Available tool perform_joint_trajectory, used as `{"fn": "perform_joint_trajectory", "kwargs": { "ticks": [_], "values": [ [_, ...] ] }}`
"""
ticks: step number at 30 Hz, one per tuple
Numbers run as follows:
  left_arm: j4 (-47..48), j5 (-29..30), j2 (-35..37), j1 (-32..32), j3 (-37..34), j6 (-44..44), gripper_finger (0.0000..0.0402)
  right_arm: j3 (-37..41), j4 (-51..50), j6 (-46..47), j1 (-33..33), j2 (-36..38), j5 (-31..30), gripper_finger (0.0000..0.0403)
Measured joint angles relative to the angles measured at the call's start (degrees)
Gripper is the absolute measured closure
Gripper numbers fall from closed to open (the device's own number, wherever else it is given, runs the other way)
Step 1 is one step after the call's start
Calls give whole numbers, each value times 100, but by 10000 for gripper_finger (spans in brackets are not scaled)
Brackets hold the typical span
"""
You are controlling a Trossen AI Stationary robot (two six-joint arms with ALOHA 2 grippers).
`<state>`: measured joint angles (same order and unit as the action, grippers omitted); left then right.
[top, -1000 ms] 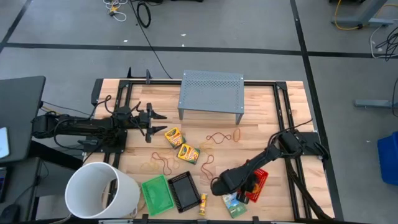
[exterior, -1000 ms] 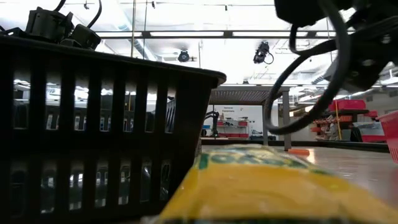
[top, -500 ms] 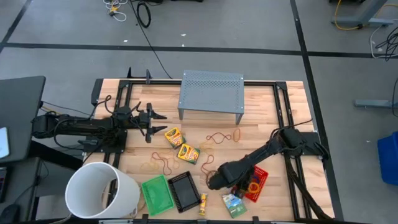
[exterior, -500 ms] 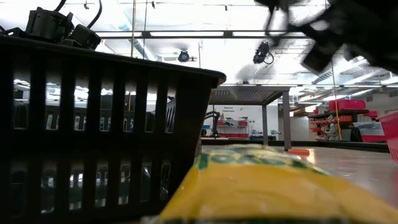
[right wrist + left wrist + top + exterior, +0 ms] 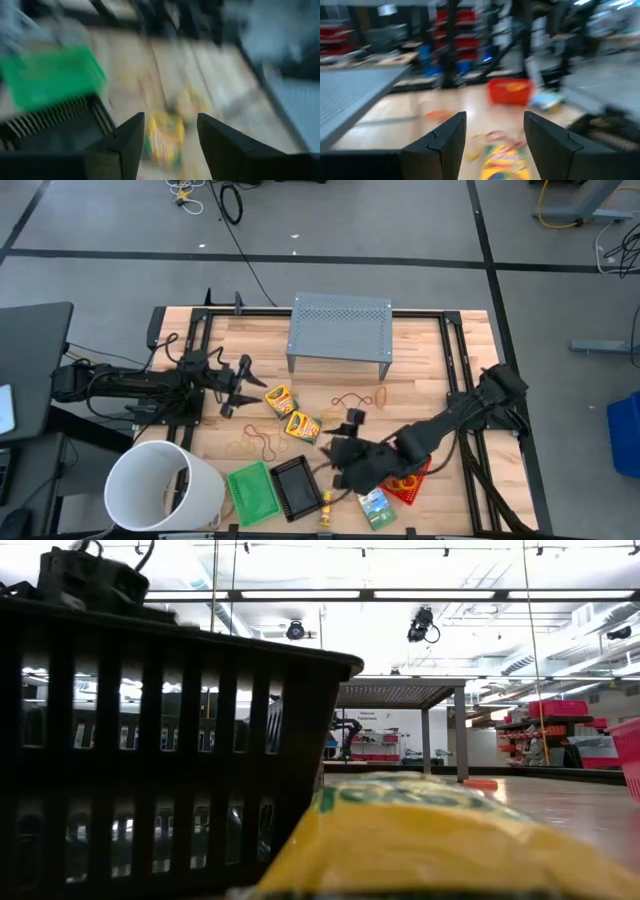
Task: Pick & Place Office Desk Supplies
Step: Put the red rubber band into the black bin
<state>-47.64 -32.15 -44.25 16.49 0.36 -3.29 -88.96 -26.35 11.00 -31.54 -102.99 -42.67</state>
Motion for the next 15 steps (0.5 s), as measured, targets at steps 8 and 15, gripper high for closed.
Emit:
{"fn": "perform_joint_trajectory", "kwargs": {
  "ticks": [8,15],
  "values": [
    [-585,-443,2,0,0,478,198,2770,6145,-2263,507,487,2530,211],
    [-594,258,2,0,0,246,198,4232,6626,-1881,1041,1196,2847,211]
  ]
}}
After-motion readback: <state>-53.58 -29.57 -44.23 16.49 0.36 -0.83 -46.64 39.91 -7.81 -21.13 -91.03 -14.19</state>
